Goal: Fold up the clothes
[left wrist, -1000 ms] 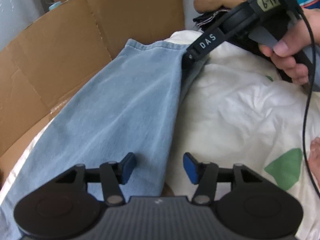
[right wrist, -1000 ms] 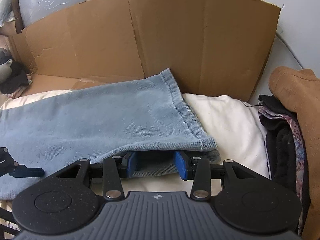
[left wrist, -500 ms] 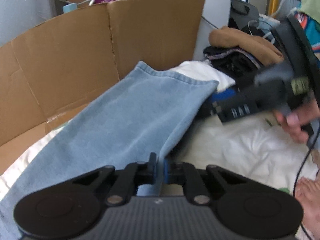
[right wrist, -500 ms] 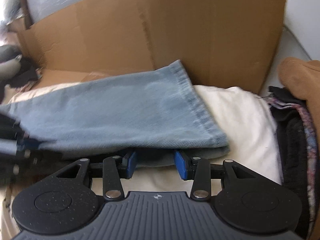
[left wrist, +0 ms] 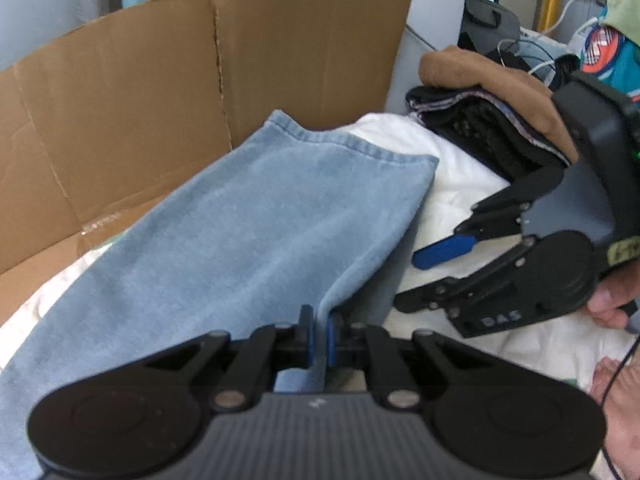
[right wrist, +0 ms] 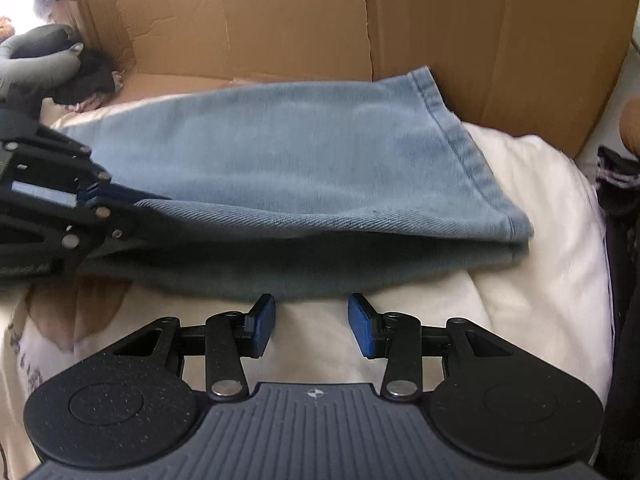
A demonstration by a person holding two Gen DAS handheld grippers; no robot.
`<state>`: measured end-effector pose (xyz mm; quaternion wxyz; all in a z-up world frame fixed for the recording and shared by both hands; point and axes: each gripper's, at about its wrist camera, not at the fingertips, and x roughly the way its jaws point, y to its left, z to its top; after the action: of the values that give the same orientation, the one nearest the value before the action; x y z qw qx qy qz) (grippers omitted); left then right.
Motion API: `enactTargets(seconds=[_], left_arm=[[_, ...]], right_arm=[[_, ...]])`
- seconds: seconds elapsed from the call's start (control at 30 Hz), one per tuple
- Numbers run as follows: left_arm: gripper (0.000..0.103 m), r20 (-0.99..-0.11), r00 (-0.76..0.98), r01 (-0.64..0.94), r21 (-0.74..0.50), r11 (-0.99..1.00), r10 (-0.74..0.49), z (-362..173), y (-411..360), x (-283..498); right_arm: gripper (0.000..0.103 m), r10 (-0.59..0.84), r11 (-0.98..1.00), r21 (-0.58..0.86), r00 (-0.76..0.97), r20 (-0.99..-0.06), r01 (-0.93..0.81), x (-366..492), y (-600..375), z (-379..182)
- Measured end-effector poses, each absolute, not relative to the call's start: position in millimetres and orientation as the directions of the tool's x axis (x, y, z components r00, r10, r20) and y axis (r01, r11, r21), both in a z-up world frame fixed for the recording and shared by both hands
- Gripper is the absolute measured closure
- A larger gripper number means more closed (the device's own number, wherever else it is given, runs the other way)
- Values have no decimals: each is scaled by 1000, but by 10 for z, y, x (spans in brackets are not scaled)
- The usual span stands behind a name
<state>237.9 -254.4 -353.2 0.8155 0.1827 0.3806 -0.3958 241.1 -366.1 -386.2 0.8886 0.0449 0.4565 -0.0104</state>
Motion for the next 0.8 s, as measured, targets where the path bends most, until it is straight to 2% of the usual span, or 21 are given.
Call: enactTargets(seconds=[0.2,0.33,0.4,0.53,0.57,0.7,0.8], left_arm=[[95,-784,412,798,65,600,-463,-3788,-2641,2282],[94,-785,419,786,63,615,-456,-3782,-2642,2274],[87,-790,412,780,48,624,-454,-3759,-2627,2271],[54,-802,409,753,27,657,-435,-3711,-2531,2252],[50,-805,408,747,23,665,-431,-3692,-2483,2242],[50,-816,408,721,13,693,-409,-3612,-2241,2155],[50,-818,395,680,-46,732,-418,-3543,-1959,2089]], right_arm=[[56,34,989,113,585,-810,99,2377,-3730,-3801],[56,52,987,133,588,-807,94,2318,-3719,-3785],[56,61,985,144,593,-803,94,2288,-3707,-3763],[56,78,977,183,607,-791,113,2249,-3711,-3713],[56,85,973,197,611,-787,119,2242,-3713,-3701],[56,102,966,228,627,-773,123,2191,-3659,-3653],[56,124,957,261,633,-764,127,2160,-3608,-3647]])
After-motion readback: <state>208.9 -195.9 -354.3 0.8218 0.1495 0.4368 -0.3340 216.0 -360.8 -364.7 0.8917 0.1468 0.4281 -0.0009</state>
